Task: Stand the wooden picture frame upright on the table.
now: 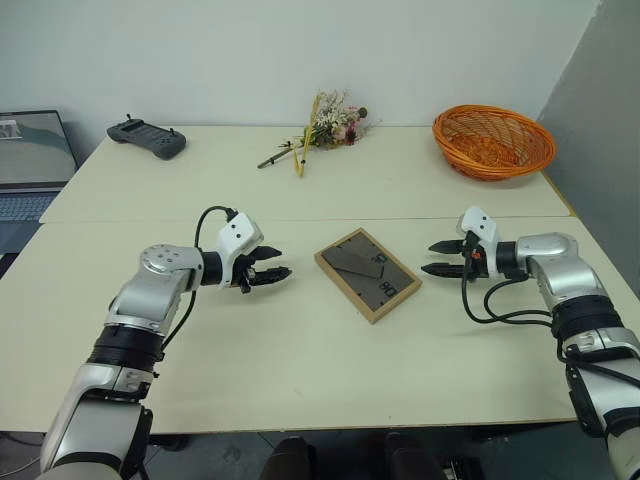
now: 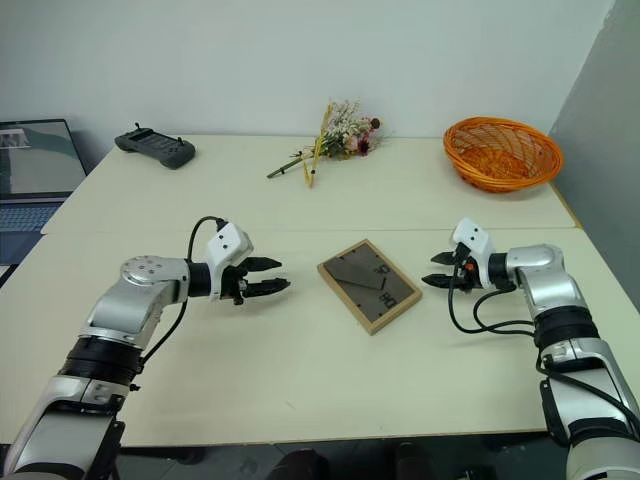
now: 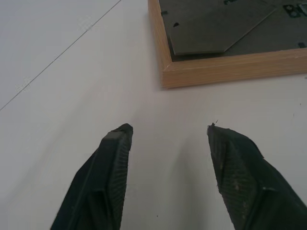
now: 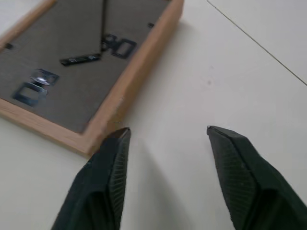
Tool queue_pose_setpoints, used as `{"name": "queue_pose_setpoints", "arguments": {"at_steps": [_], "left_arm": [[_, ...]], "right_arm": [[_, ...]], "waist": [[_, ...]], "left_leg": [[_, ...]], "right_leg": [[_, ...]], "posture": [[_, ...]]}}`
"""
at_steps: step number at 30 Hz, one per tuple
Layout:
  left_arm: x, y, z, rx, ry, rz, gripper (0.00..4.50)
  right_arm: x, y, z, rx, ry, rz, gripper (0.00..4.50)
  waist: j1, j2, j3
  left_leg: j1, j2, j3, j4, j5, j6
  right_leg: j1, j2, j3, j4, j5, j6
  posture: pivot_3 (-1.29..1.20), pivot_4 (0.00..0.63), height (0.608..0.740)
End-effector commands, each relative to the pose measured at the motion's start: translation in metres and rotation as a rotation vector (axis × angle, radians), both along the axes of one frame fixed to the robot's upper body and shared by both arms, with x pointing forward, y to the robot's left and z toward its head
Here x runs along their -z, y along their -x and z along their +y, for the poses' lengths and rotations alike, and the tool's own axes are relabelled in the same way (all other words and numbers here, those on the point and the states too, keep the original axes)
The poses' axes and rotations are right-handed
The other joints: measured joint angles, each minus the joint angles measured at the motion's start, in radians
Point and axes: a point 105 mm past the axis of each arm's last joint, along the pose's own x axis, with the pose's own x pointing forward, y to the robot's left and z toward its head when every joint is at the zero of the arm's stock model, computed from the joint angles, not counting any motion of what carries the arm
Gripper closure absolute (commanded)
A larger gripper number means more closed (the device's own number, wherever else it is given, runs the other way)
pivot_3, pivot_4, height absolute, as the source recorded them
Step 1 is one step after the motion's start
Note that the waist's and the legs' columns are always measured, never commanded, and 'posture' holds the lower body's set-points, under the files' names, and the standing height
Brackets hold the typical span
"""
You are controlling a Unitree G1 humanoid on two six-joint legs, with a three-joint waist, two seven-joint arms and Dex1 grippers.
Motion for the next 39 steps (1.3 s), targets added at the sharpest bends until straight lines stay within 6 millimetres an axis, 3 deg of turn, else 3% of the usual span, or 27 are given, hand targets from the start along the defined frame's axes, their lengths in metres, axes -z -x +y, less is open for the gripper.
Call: {"name": "queue_pose_setpoints", "arguments": {"at_steps": [1, 8, 9, 16, 22, 24, 30, 39], "left_arm": [[0.004, -0.007, -0.017, 0.040, -0.040, -0.040, 2.86], [0.013, -0.016, -0.035, 0.054, -0.031, -0.031, 4.30], [0.013, -0.017, -0.037, 0.058, -0.028, -0.032, 4.47], [0.011, -0.022, -0.052, 0.081, -0.009, -0.033, 4.47], [0.016, -0.016, -0.049, 0.100, -0.064, -0.013, 4.47], [0.017, -0.011, -0.046, 0.113, -0.078, -0.008, 4.47], [0.026, 0.028, -0.035, 0.248, -0.180, 0.057, 4.47], [0.017, 0.053, -0.041, 0.298, -0.185, 0.068, 4.47]], "right_arm": [[-0.006, -0.009, 0.010, 0.002, 0.050, -0.091, 2.83], [0.006, 0.015, 0.046, -0.143, 0.083, -0.107, 4.46], [0.007, 0.021, 0.052, -0.166, 0.074, -0.099, 4.50], [0.012, 0.053, 0.086, -0.260, 0.032, -0.046, 4.50], [0.013, 0.066, 0.090, -0.274, 0.021, -0.004, 4.50], [0.015, 0.063, 0.086, -0.247, 0.032, -0.011, 4.50], [0.010, 0.028, 0.069, -0.081, 0.090, -0.097, 4.50], [0.001, 0.032, 0.100, -0.159, 0.018, -0.108, 4.50]], "waist": [[-0.001, 0.000, 0.000], [-0.002, 0.000, 0.000], [-0.002, 0.000, 0.000], [-0.003, 0.000, 0.000], [-0.002, 0.000, 0.000], [-0.002, 0.000, 0.000], [-0.008, 0.000, 0.000], [-0.005, 0.000, 0.000]], "left_leg": [[0.000, 0.000, 0.000, 0.000, 0.000, 0.000], [-0.001, 0.000, 0.000, 0.000, 0.000, -0.001], [-0.001, 0.000, 0.000, 0.000, 0.000, 0.000], [-0.001, 0.000, -0.001, 0.000, 0.000, 0.000], [-0.001, 0.000, -0.001, 0.001, 0.000, 0.000], [-0.001, -0.001, -0.002, 0.001, 0.000, 0.000], [0.000, 0.000, -0.002, 0.000, 0.001, -0.001], [-0.001, 0.000, -0.001, 0.000, 0.000, 0.000]], "right_leg": [[0.000, 0.000, 0.000, 0.000, 0.000, 0.000], [-0.001, 0.000, 0.000, 0.000, 0.000, 0.000], [-0.001, 0.000, 0.000, 0.000, 0.000, 0.000], [-0.001, 0.000, 0.000, 0.001, 0.000, 0.000], [-0.001, 0.000, 0.000, 0.000, 0.000, 0.000], [-0.001, 0.000, 0.000, 0.000, 0.000, 0.000], [-0.001, 0.001, 0.001, 0.001, 0.000, 0.000], [-0.001, 0.001, 0.001, 0.001, 0.000, 0.000]], "posture": [[0.00, 0.150, 0.740], [0.00, 0.150, 0.740], [0.00, 0.150, 0.740], [0.00, 0.150, 0.740], [0.00, 0.150, 0.740], [0.00, 0.150, 0.740], [0.00, 0.150, 0.740], [0.00, 0.150, 0.740]]}}
